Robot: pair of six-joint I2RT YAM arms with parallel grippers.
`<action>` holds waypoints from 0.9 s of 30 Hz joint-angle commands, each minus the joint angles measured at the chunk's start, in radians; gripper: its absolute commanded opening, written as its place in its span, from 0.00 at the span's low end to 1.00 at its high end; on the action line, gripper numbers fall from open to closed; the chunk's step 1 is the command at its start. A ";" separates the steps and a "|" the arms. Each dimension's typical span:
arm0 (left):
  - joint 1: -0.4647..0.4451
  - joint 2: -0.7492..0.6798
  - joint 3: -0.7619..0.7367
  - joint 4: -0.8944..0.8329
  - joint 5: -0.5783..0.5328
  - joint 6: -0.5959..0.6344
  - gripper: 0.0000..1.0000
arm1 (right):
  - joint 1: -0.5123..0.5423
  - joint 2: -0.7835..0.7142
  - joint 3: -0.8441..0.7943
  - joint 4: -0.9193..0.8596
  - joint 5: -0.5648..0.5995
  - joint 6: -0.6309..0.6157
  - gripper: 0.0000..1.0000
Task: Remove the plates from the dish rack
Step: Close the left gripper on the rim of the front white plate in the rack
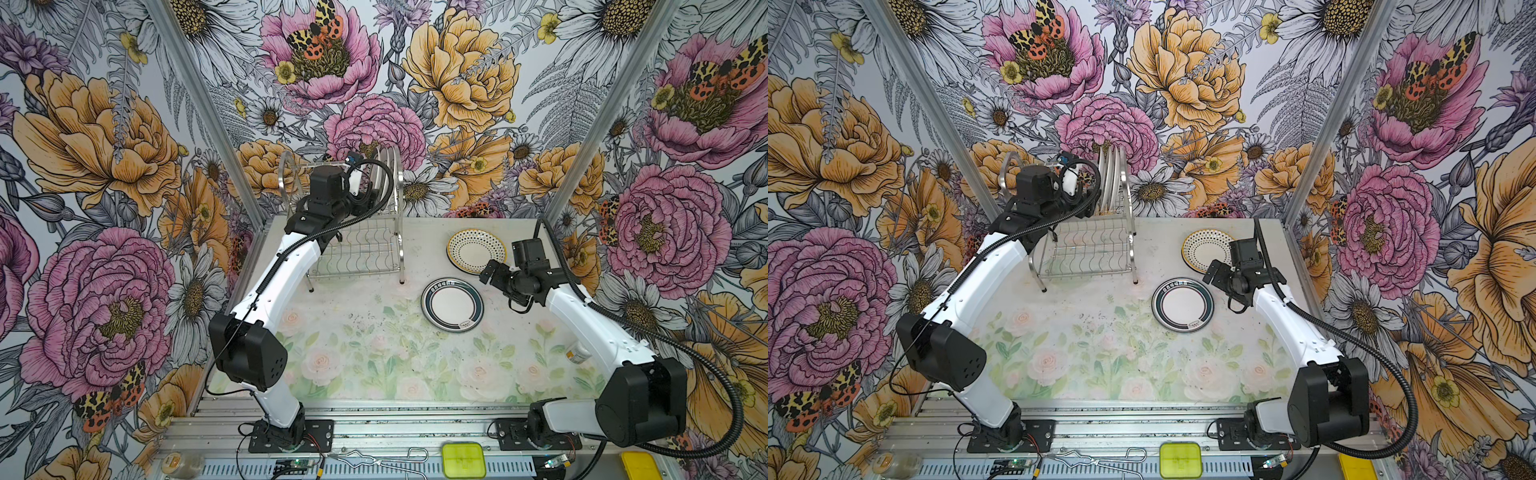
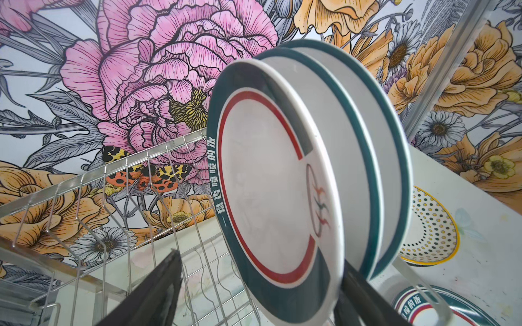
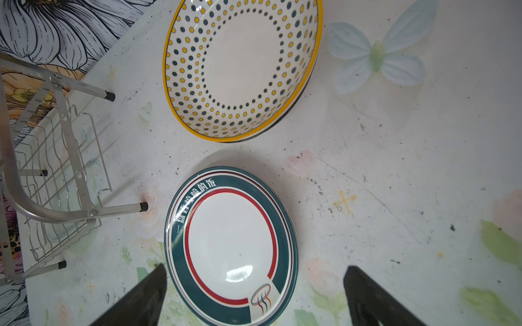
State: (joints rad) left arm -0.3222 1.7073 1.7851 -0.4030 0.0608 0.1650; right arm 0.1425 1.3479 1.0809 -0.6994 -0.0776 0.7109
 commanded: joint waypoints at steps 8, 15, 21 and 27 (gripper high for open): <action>0.005 0.046 0.048 -0.020 -0.034 0.030 0.60 | -0.014 -0.030 -0.009 0.007 -0.024 -0.023 0.99; -0.001 0.043 0.043 -0.020 -0.059 0.037 0.46 | -0.018 -0.047 -0.012 0.007 -0.031 -0.022 0.99; -0.003 0.034 0.043 -0.020 -0.082 0.037 0.37 | -0.021 -0.052 -0.013 0.007 -0.037 -0.019 0.99; -0.006 0.028 0.046 -0.015 -0.091 0.041 0.28 | -0.023 -0.059 -0.013 0.007 -0.037 -0.020 0.99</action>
State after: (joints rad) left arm -0.3260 1.7458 1.8030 -0.4217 0.0059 0.1917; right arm 0.1265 1.3220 1.0702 -0.6994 -0.1097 0.7048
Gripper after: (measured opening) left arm 0.289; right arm 0.992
